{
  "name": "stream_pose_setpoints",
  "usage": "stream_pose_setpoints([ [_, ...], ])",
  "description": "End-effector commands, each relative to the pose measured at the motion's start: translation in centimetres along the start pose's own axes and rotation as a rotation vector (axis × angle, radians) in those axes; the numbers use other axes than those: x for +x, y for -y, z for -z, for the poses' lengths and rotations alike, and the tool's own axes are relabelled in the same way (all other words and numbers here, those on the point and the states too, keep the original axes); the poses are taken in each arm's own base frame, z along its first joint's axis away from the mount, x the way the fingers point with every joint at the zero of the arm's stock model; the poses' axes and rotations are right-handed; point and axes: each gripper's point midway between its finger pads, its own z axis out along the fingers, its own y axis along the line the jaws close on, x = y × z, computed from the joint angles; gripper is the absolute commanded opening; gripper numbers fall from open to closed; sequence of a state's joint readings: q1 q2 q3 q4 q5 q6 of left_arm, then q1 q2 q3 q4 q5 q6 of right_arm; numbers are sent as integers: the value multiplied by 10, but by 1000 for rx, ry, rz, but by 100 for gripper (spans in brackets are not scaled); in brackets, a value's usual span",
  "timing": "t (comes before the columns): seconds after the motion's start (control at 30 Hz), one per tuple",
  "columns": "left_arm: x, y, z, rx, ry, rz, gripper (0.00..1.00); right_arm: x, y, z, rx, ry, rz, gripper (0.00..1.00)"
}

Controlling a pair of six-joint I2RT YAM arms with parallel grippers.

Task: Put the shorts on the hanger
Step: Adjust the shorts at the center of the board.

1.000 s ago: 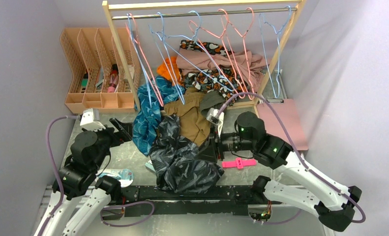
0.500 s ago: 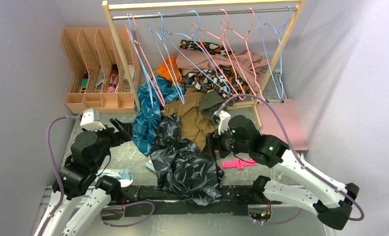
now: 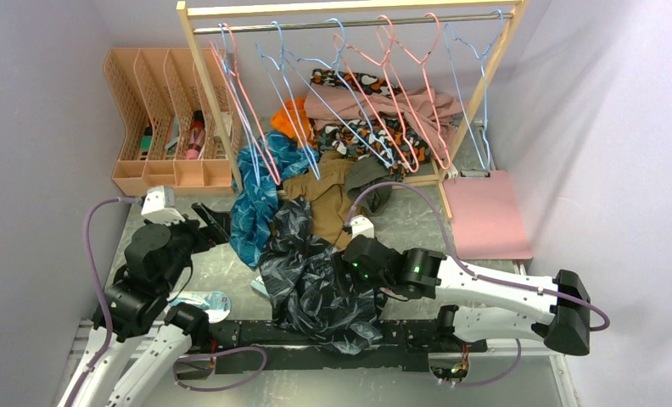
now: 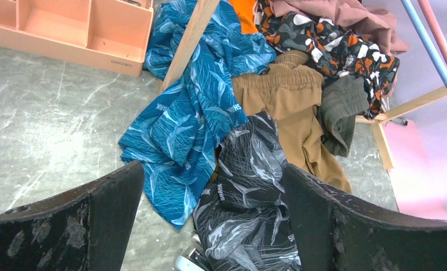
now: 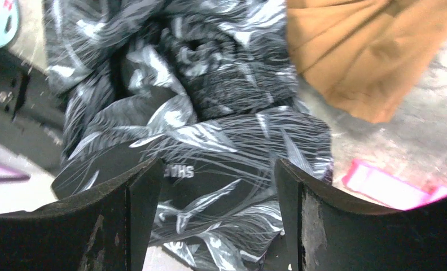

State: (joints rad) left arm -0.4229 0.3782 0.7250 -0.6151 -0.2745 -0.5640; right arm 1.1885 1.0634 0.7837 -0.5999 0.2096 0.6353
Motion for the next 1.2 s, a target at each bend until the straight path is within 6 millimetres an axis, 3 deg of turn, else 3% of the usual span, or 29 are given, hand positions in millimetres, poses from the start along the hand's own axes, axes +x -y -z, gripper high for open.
stream_pose_setpoints([
  [0.0, 1, 10, 1, 48, -14, 6, 97, -16, 29, 1, 177, 130, -106, 77],
  [0.2, 14, 59, 20, 243, -202, 136, 97, -1, 50, -4, 288, 87, -108, 80],
  [0.37, 60, 86, 23, 369, -462, 222, 97, 22, 44, -20, 240, -4, -72, 74],
  [0.43, 76, 98, 28, 445, -553, 262, 97, 17, 28, -19, 145, 10, -59, 65],
  [0.53, 96, 99, 32, 481, -639, 279, 97, 8, 1, -10, -26, 45, -26, 43],
  [0.67, 115, 85, 34, 443, -680, 254, 97, 1, -35, 7, -262, 89, 35, 2],
  [0.77, 128, 82, 37, 455, -719, 271, 97, 2, -62, 22, -439, 107, 98, 0],
  [0.9, 125, 91, 43, 521, -708, 297, 97, 7, -93, 46, -654, 127, 181, 0],
  [1.07, 141, 84, 39, 475, -763, 263, 97, 28, -97, 43, -707, 45, 238, 0],
  [1.17, 156, 81, 36, 442, -797, 238, 97, 30, -90, 34, -657, 39, 244, 0],
])
